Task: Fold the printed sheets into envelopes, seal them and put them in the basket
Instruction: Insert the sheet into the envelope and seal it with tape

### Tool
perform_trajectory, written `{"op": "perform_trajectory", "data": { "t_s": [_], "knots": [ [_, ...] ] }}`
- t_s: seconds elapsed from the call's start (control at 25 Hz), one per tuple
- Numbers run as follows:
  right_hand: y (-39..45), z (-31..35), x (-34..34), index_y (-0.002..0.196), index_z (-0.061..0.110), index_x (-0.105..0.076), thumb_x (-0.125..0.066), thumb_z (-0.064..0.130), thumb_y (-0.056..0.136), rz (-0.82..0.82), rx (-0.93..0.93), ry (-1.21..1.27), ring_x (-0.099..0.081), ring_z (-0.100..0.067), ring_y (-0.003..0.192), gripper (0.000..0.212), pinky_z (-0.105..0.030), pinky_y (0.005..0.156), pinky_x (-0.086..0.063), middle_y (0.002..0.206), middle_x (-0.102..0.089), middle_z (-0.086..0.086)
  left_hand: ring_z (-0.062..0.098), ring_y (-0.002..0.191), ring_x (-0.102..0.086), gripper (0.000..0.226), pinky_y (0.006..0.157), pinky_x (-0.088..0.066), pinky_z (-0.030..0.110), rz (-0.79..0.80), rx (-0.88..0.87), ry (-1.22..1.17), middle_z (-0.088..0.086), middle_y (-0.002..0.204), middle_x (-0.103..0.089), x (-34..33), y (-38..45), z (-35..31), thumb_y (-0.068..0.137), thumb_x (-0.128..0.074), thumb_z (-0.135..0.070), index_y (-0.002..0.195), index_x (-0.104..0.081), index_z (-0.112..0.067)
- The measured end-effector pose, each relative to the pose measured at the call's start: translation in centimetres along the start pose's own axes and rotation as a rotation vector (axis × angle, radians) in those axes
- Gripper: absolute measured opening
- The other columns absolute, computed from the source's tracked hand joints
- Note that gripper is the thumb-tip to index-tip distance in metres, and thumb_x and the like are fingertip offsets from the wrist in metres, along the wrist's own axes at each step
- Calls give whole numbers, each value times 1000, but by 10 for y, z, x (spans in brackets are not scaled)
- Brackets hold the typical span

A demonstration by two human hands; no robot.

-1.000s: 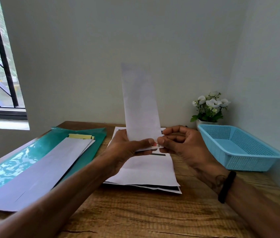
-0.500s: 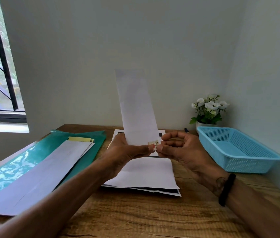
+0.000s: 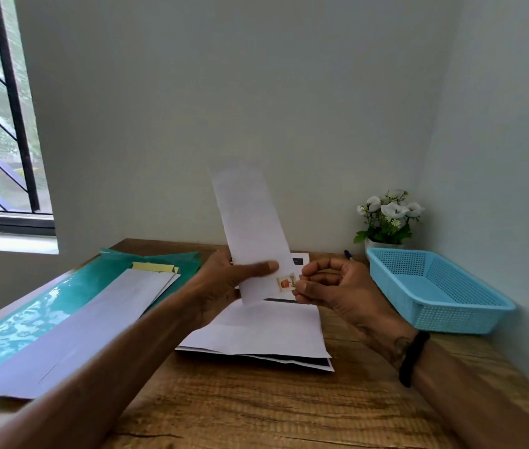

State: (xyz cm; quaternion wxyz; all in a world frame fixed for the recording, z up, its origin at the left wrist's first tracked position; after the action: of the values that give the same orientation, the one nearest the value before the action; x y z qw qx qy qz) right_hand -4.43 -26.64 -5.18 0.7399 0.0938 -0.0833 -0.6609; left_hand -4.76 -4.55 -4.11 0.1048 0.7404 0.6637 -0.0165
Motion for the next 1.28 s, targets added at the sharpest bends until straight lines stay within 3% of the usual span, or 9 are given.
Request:
{"op": "perform_trajectory", "data": {
  "t_s": [0.12, 0.28, 0.44, 0.52, 0.64, 0.8, 0.92, 1.08, 1.28],
  "knots": [
    [-2, 0, 2, 104, -1, -72, -85, -2, 80, 33, 13, -105, -81, -30, 89, 28, -43, 81, -66, 97, -81, -17, 30, 116, -70, 44, 94, -61, 51, -134, -173, -72, 6, 128, -72, 17, 7, -15, 94, -72, -24, 136, -59, -22],
    [-1, 7, -1, 104, 3, -72, -84, 3, 84, 31, 39, -222, -81, -26, 87, 24, -39, 80, -67, 99, -81, -15, 33, 113, -71, 28, 87, -61, 47, -263, -246, -99, 9, 126, -74, 32, 14, -26, 103, -62, -22, 131, -64, -18],
    [5, 36, -1, 97, 17, -75, -83, 15, 87, -97, 218, -450, -78, -16, 82, 14, -26, 62, -64, 91, -81, -1, 29, 98, -75, 25, 77, -65, 41, -255, -299, 56, 10, 116, -75, 20, 6, -52, 103, -63, -23, 127, -63, -15],
    [8, 62, -5, 98, 25, -74, -83, 21, 86, -170, 367, -551, -76, -7, 83, 15, -32, 72, -66, 91, -79, 8, 29, 95, -76, 28, 80, -65, 44, -259, -319, 172, 13, 116, -75, 16, 4, -66, 101, -65, -25, 127, -63, -14],
    [11, 117, -15, 120, 19, -69, -83, 23, 87, -264, 602, -633, -72, -9, 92, 36, -29, 76, -64, 109, -73, 9, 25, 89, -77, 29, 78, -65, 44, -222, -391, 408, 10, 110, -77, 12, -5, -86, 101, -65, -35, 125, -64, -19],
    [14, 175, -20, 138, 19, -61, -80, 23, 87, -201, 832, -911, -66, -18, 101, 54, -37, 88, -58, 119, -71, -1, 12, 80, -66, 20, 67, -48, 22, -189, -706, 982, -1, 100, -74, 2, -17, -109, 104, -57, -32, 116, -67, -18],
    [12, 194, -8, 122, 22, -71, -77, 23, 88, -93, 758, -1099, -70, -16, 92, 34, -42, 86, -61, 104, -75, 3, 19, 94, -68, 25, 80, -53, 33, -31, -795, 1234, 2, 113, -75, -8, -17, -119, 105, -53, -31, 124, -66, -20],
    [-3, 195, 15, 104, 20, -78, -81, 24, 87, -15, 602, -1267, -71, -17, 92, 17, -35, 86, -60, 106, -76, -1, 23, 100, -69, 27, 93, -53, 44, 80, -802, 1421, -1, 116, -75, -31, -15, -130, 106, -51, -33, 129, -63, -26],
    [-33, 191, 57, 96, 13, -80, -77, 12, 89, -105, 491, -1251, -71, -21, 91, 7, -27, 79, -53, 103, -74, -6, 23, 124, -57, 33, 113, -36, 53, -114, -1022, 1356, -4, 122, -70, -75, -25, -128, 97, -65, -38, 128, -63, -30]
  ]
}}
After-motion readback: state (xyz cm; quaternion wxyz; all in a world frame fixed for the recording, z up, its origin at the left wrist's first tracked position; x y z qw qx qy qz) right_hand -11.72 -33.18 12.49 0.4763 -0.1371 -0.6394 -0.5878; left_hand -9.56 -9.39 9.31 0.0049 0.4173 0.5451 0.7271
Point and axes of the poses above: each hand's wrist, its own y-axis towards the middle knuckle, its own x-axis out of the back of the hand, z = x × y, the point moved 2 cm from there along y, towards the middle knuckle
